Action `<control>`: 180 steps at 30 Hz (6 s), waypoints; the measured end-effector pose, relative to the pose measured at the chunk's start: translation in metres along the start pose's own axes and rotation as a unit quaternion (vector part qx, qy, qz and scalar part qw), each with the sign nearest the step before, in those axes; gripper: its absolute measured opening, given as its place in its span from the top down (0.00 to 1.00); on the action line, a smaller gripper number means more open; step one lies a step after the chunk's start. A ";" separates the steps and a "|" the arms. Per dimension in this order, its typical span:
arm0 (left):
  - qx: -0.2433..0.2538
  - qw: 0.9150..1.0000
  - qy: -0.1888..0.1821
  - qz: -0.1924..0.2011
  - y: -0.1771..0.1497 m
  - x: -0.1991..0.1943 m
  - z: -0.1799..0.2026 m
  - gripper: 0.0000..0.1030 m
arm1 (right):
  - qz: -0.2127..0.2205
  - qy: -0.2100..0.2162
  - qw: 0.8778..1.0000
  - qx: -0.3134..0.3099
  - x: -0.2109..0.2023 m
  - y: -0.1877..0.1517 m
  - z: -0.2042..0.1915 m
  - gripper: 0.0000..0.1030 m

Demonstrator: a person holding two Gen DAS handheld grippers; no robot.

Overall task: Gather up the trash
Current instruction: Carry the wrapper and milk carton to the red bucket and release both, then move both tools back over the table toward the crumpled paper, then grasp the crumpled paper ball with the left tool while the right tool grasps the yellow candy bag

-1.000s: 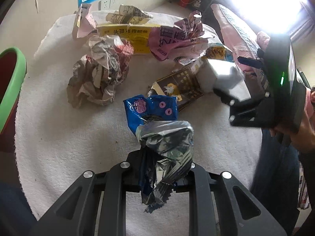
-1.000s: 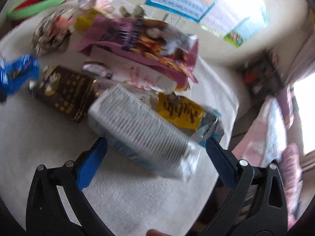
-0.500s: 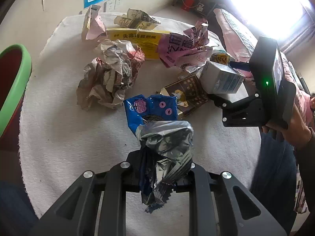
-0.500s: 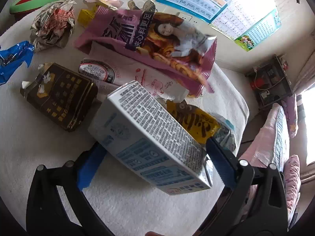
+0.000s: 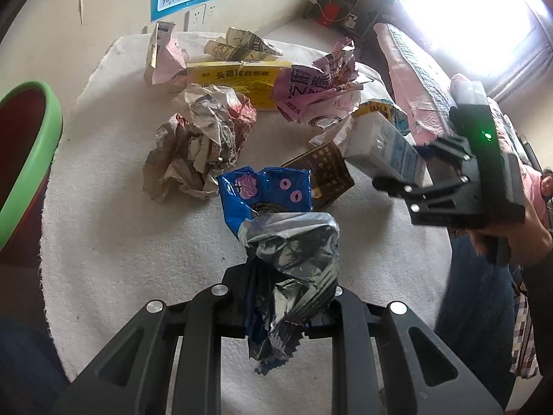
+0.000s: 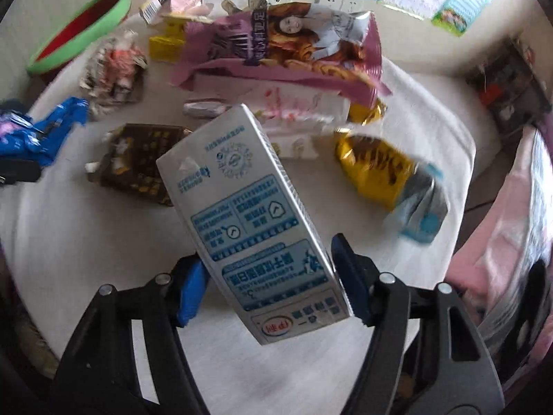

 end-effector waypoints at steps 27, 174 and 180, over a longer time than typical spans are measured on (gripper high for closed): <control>-0.029 0.995 0.019 0.098 0.033 -0.071 -0.039 0.83 | 0.152 0.013 0.968 0.198 -0.093 0.048 -0.059 0.36; 0.011 0.999 0.025 0.037 0.073 0.005 -0.021 0.70 | 0.091 -0.087 0.958 0.259 -0.027 -0.007 0.054 0.58; 0.018 0.998 0.007 0.055 0.070 -0.017 -0.010 0.70 | 0.126 -0.079 0.954 0.262 -0.062 -0.003 0.044 0.58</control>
Point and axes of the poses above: each gripper's, at about its wrist camera, not at the fingertips, and x roughly the way its jaws point, z to its right, y to its top, the point moved 4 cm from there along x, roughly the way its jaws point, and after that the axes turned 7 degrees about -x, right-handed, at the moved point
